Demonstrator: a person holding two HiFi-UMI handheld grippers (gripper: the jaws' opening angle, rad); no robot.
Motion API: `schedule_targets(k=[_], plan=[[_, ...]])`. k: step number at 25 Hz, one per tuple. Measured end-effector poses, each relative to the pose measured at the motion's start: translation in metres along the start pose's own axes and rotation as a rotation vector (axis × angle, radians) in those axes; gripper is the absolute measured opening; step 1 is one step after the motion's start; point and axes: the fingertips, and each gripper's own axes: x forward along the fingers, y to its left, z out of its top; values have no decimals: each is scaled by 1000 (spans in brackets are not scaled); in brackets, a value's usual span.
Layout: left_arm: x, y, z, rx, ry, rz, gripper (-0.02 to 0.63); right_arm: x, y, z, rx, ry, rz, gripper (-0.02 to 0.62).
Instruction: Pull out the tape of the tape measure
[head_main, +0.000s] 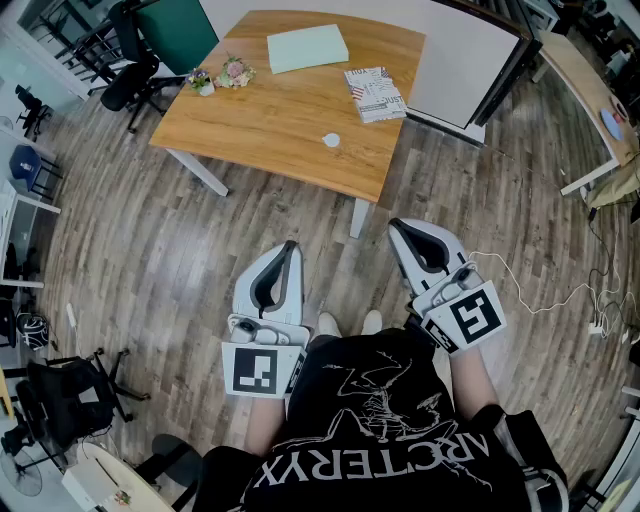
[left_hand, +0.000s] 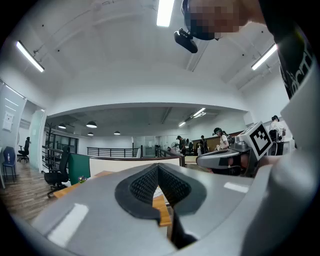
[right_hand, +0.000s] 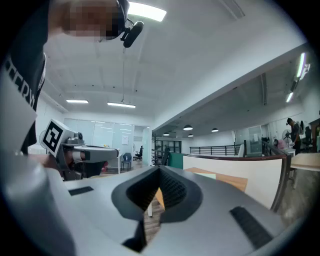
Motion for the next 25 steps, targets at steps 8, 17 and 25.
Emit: schedule_targets(k=[8, 17, 25], plan=[[12, -3, 1, -14, -1, -9, 11, 4, -7, 1, 6, 0, 26, 6], [34, -6, -6, 4, 9, -20, 11, 11, -25, -8, 16, 10, 52, 6], [65, -3, -28, -20, 44, 15, 11, 31, -46, -26, -5, 50, 143, 17]])
